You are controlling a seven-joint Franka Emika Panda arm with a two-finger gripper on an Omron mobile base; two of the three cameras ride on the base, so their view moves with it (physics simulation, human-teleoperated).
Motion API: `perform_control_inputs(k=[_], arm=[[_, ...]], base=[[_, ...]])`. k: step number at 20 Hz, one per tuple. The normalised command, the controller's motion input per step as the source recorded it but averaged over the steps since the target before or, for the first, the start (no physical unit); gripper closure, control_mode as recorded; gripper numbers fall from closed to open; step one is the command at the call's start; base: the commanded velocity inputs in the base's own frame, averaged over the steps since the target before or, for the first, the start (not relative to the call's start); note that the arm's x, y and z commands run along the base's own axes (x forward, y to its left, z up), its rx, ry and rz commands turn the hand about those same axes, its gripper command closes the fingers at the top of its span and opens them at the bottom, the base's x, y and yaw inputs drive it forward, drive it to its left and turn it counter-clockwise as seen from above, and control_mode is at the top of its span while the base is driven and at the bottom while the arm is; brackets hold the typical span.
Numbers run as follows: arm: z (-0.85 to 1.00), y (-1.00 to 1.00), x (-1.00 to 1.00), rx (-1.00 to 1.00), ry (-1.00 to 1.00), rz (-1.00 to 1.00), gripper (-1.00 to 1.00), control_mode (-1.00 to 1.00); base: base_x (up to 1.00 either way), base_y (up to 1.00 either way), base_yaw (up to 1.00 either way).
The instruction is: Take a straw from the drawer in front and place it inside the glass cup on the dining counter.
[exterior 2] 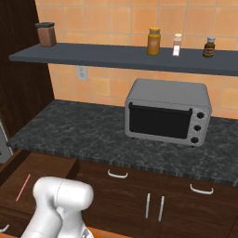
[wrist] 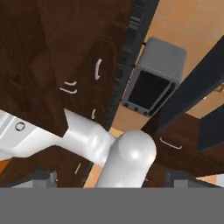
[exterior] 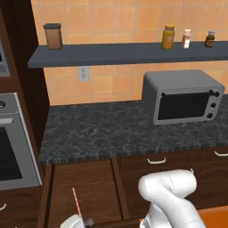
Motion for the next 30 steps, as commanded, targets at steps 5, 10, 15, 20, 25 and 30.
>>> perform_control_inputs(k=[5,10,15,20,25,30], arm=[[0.63,-0.81,0.52,0.29,0.17,-0.14,-1.00,-1.00],[0.61,-0.38,0.44,0.28,0.45,-0.08,-1.00,-1.00],[0.09,-0.01,0.36,0.53,-0.03,0.06,-1.00,-1.00],[-0.05,0.00,0.24,0.68,-0.06,0.18,-1.00,-1.00],[-0.35,0.00,0.55,0.64,0.00,0.13,-1.00,-1.00],[-0.60,0.06,0.70,0.30,0.02,0.02,-1.00,-1.00]], base=[[0.00,0.00,0.00],[0.00,0.00,0.00],[0.00,0.00,0.00],[0.00,0.00,0.00],[0.00,0.00,0.00],[0.00,0.00,0.00]])
